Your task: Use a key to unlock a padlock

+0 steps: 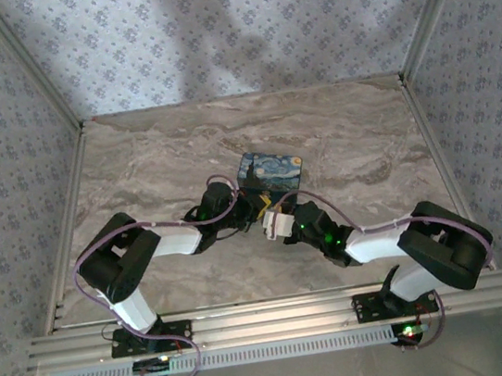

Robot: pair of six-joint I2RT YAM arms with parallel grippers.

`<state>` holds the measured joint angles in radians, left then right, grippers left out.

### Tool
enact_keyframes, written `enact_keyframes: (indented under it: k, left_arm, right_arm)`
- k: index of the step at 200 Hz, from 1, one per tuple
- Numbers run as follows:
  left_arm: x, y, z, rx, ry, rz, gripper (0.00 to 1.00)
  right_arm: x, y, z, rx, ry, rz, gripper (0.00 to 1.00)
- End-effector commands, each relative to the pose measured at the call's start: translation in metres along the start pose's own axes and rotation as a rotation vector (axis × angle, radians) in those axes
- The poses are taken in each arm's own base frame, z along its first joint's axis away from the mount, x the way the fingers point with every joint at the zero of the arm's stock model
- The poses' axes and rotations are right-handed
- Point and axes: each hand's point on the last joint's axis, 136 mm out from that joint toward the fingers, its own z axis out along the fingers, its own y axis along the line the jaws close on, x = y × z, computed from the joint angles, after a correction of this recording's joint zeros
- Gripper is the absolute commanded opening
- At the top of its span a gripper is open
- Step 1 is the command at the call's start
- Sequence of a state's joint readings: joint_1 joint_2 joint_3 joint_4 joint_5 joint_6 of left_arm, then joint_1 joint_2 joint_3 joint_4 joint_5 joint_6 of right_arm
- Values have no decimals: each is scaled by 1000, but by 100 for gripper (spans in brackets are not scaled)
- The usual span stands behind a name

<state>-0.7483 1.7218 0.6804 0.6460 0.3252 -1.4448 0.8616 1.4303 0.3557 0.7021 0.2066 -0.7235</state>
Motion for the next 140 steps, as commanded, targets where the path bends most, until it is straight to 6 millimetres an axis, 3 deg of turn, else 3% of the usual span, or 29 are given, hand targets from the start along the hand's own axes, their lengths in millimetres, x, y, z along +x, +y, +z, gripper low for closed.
enact_keyframes:
  k: [1, 45, 110, 140]
  left_arm:
    - [4, -30, -2, 76, 18, 16, 0]
    - [4, -30, -1, 79, 23, 12, 0]
    - [6, -30, -1, 89, 27, 5, 0]
    - [7, -30, -1, 90, 28, 5, 0]
  right_arm:
    - [-9, -14, 6, 46, -13, 6, 28]
    - [-9, -18, 9, 67, -4, 9, 22]
    - [-8, -32, 9, 128, 10, 55, 0]
    - [-13, -42, 9, 161, 8, 133, 0]
